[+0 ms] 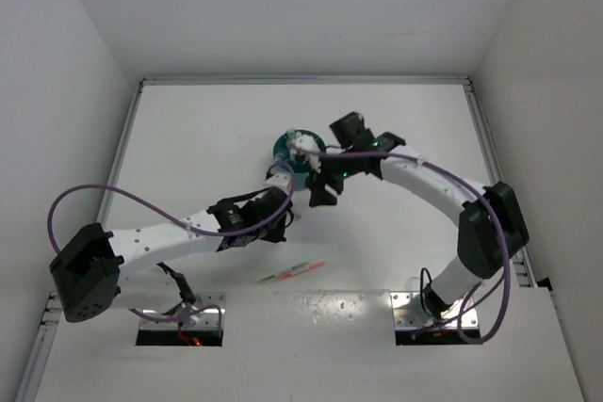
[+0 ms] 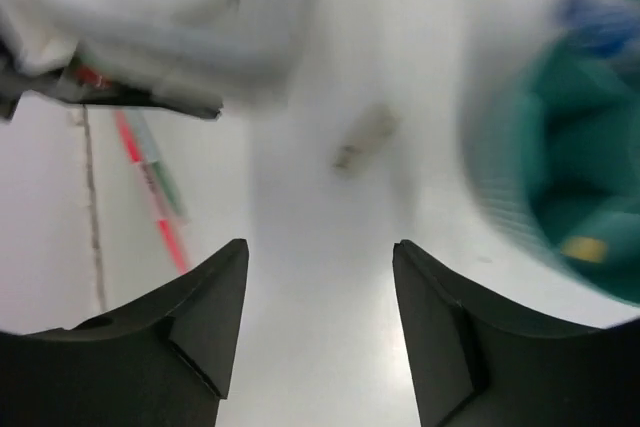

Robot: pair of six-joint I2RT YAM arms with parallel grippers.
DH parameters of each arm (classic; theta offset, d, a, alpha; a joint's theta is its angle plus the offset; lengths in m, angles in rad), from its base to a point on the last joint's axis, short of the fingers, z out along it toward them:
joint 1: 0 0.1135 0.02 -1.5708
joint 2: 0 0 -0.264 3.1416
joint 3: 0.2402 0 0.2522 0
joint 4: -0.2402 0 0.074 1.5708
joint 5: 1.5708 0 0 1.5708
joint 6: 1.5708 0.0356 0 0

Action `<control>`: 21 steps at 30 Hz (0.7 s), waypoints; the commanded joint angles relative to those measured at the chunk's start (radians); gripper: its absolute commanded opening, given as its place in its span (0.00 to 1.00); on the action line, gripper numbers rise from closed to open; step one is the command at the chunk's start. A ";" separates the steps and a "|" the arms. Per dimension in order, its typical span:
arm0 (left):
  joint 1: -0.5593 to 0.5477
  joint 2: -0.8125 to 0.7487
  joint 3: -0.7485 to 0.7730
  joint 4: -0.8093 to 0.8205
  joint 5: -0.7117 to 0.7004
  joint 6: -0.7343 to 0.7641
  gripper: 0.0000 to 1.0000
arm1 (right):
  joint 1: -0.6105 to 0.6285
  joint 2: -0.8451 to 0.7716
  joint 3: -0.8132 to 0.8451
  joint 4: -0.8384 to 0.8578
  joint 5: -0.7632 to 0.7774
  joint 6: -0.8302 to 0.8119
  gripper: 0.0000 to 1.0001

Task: Sort the stationery into containers
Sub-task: Pick up the stationery from the center of the board.

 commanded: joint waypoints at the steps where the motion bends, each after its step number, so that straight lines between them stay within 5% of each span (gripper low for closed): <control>1: -0.096 -0.052 -0.007 -0.011 -0.076 -0.074 0.15 | 0.091 0.008 -0.096 0.090 0.221 0.080 0.62; 2: -0.122 -0.141 -0.037 -0.011 -0.147 -0.097 0.26 | 0.111 0.026 -0.096 0.112 0.253 0.172 0.62; 3: -0.175 -0.201 -0.057 -0.011 -0.174 -0.114 0.49 | 0.120 0.051 -0.071 0.100 0.302 0.194 0.65; 6: -0.269 -0.480 -0.151 0.028 -0.266 -0.165 0.73 | 0.161 0.120 -0.031 0.100 0.397 0.252 0.65; 11: -0.299 -0.836 -0.269 0.013 -0.334 -0.214 0.76 | 0.218 0.226 0.041 0.148 0.547 0.343 0.63; 15: -0.299 -1.004 -0.289 0.013 -0.334 -0.200 0.00 | 0.250 0.325 0.107 0.120 0.515 0.364 0.63; 21: -0.299 -1.004 -0.213 -0.034 -0.358 -0.110 0.05 | 0.287 0.414 0.164 0.120 0.554 0.395 0.62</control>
